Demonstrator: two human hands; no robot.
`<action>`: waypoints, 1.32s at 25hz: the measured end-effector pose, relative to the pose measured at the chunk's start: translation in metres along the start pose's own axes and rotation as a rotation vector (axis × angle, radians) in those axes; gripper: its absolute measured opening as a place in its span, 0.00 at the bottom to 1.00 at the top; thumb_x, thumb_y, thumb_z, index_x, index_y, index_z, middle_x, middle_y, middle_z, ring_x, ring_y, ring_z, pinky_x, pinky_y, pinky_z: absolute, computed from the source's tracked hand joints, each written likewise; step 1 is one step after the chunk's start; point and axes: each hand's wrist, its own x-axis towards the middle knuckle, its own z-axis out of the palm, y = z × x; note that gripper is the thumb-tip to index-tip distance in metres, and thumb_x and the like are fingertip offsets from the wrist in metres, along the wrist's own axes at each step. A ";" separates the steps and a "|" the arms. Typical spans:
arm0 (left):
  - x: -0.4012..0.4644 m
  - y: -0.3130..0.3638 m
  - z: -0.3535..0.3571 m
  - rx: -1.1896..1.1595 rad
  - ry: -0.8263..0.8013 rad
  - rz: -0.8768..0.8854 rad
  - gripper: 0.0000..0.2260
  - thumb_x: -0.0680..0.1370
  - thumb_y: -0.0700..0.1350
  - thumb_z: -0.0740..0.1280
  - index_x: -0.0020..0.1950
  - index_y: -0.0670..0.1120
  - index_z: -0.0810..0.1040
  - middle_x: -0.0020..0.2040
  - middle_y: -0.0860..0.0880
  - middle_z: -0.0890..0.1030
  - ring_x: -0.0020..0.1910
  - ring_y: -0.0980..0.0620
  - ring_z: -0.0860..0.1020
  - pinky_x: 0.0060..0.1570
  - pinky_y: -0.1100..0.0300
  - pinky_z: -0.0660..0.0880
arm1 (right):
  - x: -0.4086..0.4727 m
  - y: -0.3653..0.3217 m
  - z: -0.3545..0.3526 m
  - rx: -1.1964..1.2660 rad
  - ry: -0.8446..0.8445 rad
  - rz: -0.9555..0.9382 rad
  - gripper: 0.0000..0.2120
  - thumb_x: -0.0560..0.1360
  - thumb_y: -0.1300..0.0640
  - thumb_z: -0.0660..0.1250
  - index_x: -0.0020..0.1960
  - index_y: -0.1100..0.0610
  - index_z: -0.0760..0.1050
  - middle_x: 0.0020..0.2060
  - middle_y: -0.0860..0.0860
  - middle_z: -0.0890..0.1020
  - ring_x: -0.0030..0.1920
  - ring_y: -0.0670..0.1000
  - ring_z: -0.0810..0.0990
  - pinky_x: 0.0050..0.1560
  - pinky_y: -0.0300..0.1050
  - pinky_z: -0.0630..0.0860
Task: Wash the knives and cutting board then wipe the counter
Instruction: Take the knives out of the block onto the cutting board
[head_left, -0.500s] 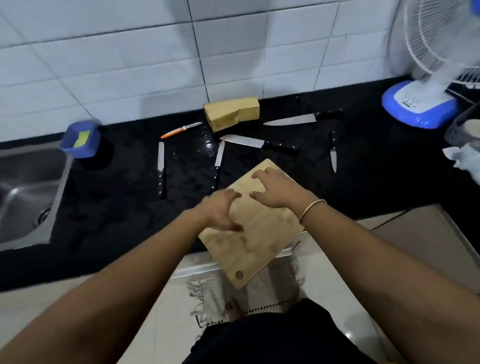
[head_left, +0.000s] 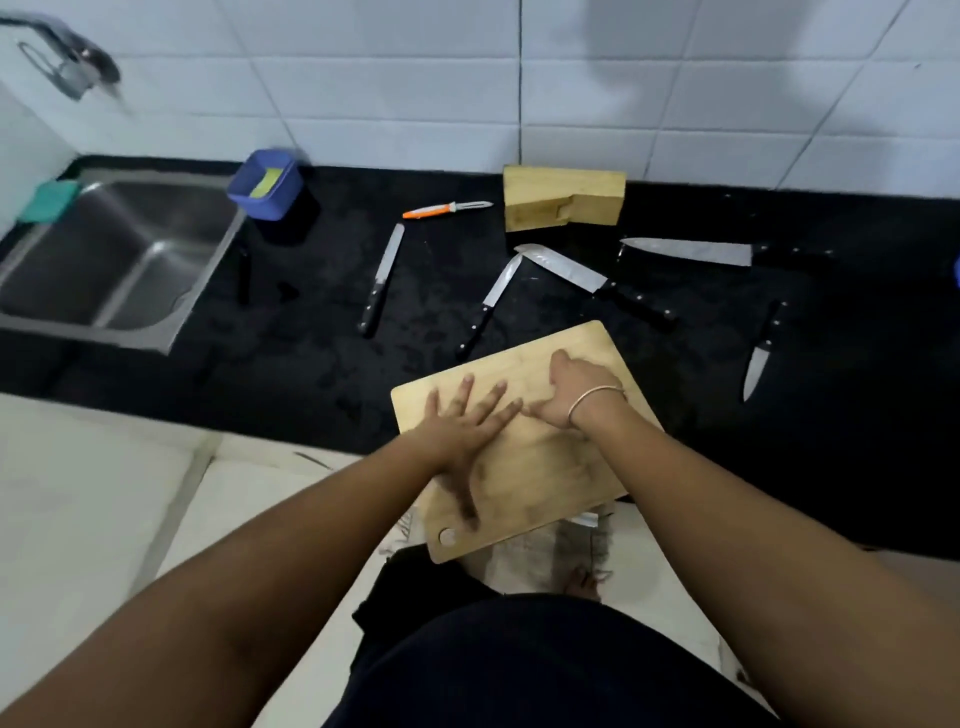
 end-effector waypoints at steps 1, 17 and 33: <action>0.002 -0.004 -0.002 -0.002 -0.016 -0.008 0.77 0.49 0.70 0.80 0.72 0.60 0.21 0.72 0.56 0.19 0.73 0.38 0.23 0.69 0.24 0.37 | 0.003 -0.004 0.003 -0.012 0.009 0.007 0.32 0.69 0.32 0.68 0.60 0.54 0.67 0.51 0.53 0.80 0.52 0.57 0.80 0.43 0.48 0.72; 0.041 -0.153 -0.089 -0.696 0.726 -0.384 0.03 0.76 0.45 0.65 0.49 0.50 0.76 0.46 0.50 0.82 0.44 0.45 0.81 0.44 0.52 0.80 | 0.100 0.045 -0.047 -0.015 0.341 0.320 0.22 0.75 0.58 0.67 0.67 0.60 0.67 0.63 0.63 0.70 0.64 0.66 0.67 0.62 0.62 0.67; 0.140 -0.063 -0.149 -0.544 0.723 -0.174 0.10 0.76 0.45 0.65 0.57 0.46 0.72 0.52 0.46 0.76 0.47 0.45 0.77 0.41 0.51 0.75 | 0.079 0.140 -0.060 0.322 0.488 0.295 0.16 0.75 0.50 0.67 0.59 0.53 0.69 0.50 0.56 0.81 0.49 0.59 0.80 0.46 0.50 0.70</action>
